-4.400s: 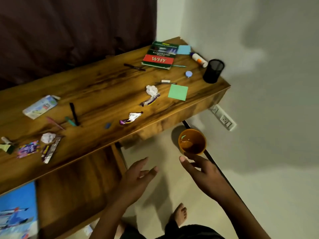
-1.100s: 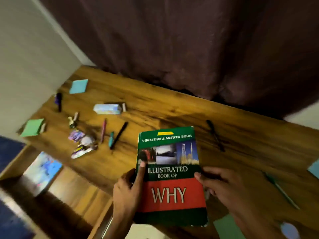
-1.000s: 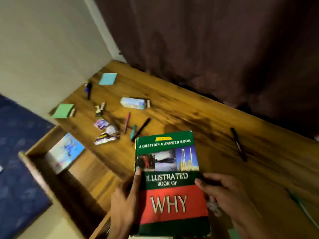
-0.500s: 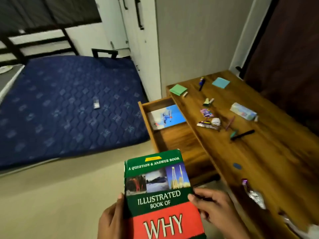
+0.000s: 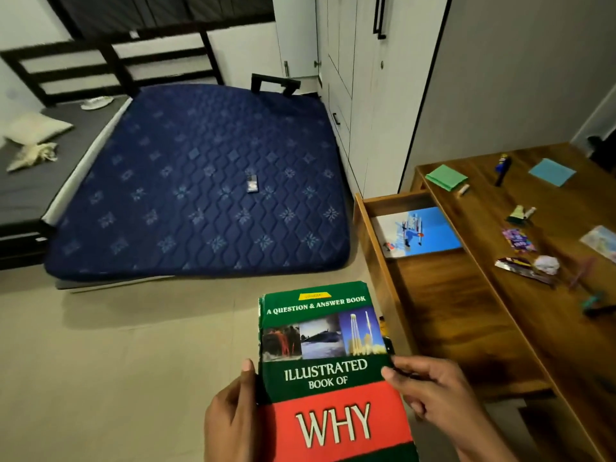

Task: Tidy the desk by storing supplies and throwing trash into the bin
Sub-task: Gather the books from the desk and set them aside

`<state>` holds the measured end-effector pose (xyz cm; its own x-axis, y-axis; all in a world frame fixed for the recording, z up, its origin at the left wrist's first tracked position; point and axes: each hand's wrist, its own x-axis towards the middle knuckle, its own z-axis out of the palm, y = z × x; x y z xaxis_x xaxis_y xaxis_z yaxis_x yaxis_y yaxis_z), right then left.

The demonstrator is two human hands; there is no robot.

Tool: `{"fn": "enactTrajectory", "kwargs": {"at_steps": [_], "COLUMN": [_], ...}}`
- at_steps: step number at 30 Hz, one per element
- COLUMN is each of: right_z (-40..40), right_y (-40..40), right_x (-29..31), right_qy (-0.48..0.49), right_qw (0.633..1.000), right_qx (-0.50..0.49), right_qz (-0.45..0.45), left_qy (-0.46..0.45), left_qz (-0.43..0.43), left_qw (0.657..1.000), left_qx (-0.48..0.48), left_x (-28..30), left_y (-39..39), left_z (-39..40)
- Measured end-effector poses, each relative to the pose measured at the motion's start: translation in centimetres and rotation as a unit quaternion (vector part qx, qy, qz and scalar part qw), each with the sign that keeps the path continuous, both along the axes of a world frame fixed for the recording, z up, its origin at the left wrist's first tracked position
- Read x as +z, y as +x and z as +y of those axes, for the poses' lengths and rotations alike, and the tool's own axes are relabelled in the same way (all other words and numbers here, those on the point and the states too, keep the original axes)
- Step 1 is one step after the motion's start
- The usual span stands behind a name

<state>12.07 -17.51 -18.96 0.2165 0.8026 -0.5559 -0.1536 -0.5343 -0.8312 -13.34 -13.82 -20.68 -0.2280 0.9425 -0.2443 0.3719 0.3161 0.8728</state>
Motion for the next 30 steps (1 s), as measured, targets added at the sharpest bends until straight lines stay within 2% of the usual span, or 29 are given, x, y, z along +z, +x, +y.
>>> {"fn": "enactTrajectory", "kwargs": {"at_steps": [5,8,13,16,22,27,30], "right_z": [6.3,9.6,13.3,13.8,11.9,9.5,9.6], "right_y": [3.6,6.3,10.7,12.3,14.3,13.9,13.2], "right_x": [-1.9,-2.4,-1.7,-1.6,-3.1,-4.9,-4.4], "right_qy": [0.002,-0.015,-0.02,-0.006,-0.023,-0.09,-0.137], "right_qw": [0.998,0.995,0.985,0.977,0.942,0.901,0.853], "right_qx": [-0.056,-0.097,-0.172,-0.212,-0.331,-0.421,-0.502], "right_qz": [-0.006,0.009,0.022,-0.009,-0.059,-0.058,-0.038], "left_qy": [-0.002,0.003,0.036,0.059,0.047,0.041,0.048], "left_qz": [0.028,0.081,0.158,0.177,0.191,0.184,0.18], "left_qw": [0.997,0.988,0.958,0.938,0.883,0.81,0.756], "left_qx": [-0.066,-0.13,-0.236,-0.291,-0.426,-0.555,-0.627], "left_x": [-1.1,-0.5,0.0,0.6,0.2,-1.3,-3.2], "left_y": [3.2,5.9,10.8,13.9,22.0,29.3,32.7], "left_z": [7.9,12.7,20.5,23.8,29.0,31.5,33.5]}}
